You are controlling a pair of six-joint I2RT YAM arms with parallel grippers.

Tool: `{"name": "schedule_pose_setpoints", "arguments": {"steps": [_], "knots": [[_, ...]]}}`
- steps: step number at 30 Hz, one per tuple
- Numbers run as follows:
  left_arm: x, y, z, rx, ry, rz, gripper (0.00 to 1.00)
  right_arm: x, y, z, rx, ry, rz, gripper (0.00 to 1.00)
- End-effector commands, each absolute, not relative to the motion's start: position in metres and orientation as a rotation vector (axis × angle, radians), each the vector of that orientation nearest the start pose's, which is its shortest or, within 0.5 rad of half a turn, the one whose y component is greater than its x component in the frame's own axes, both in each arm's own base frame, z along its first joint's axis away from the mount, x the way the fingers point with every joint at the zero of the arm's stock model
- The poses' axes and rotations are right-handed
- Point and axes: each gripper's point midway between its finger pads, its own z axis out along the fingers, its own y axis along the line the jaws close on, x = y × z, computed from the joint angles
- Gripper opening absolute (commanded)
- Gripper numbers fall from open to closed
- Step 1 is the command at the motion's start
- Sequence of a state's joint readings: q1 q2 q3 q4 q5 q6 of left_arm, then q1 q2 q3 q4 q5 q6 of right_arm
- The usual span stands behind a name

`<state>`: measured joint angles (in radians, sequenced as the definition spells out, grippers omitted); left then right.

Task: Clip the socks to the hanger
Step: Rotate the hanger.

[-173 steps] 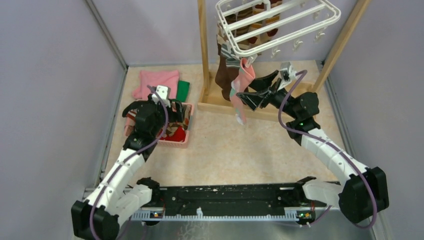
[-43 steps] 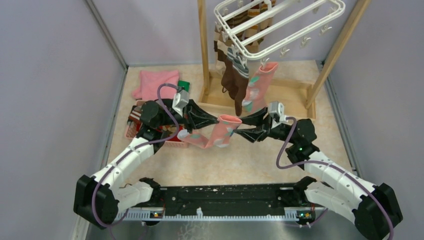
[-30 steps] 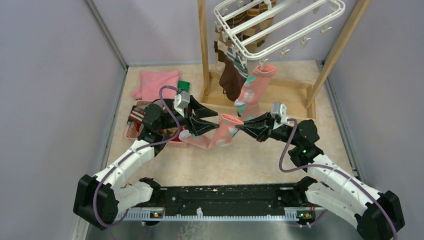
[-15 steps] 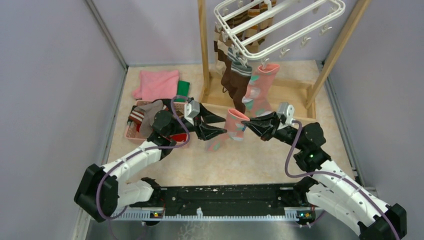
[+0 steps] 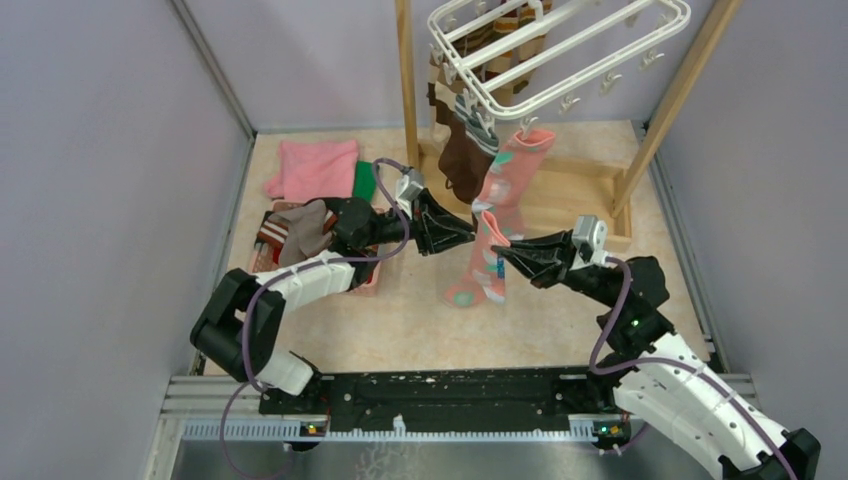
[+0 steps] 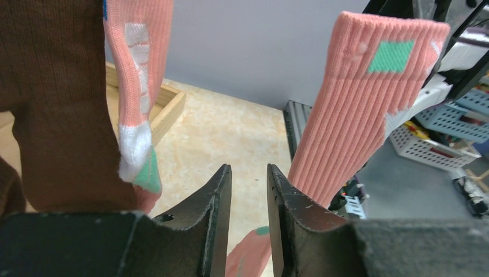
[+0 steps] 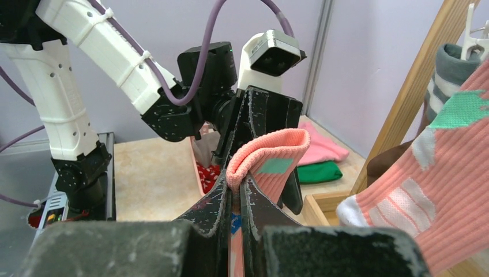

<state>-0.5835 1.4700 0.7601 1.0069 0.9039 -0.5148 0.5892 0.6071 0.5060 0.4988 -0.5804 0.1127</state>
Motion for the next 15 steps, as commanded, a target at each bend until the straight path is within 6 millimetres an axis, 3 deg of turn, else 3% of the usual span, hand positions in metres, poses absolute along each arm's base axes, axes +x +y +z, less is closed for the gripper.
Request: {"name": "schedule_pose_setpoints", "arguments": {"steps": [1, 9, 15], "knots": [[0.23, -0.34, 0.308, 0.92, 1.138, -1.513, 0.36, 0.167, 0.228, 0.356, -0.772, 1.002, 0.919, 0.0], [0.241, -0.315, 0.296, 0.839, 1.25, -1.335, 0.47, 0.19, 0.188, 0.365, -0.566, 1.036, 0.706, 0.0], [0.238, -0.299, 0.307, 0.836, 1.219, -1.248, 0.67, 0.191, 0.158, 0.372, -0.461, 0.985, 0.576, 0.0]]}}
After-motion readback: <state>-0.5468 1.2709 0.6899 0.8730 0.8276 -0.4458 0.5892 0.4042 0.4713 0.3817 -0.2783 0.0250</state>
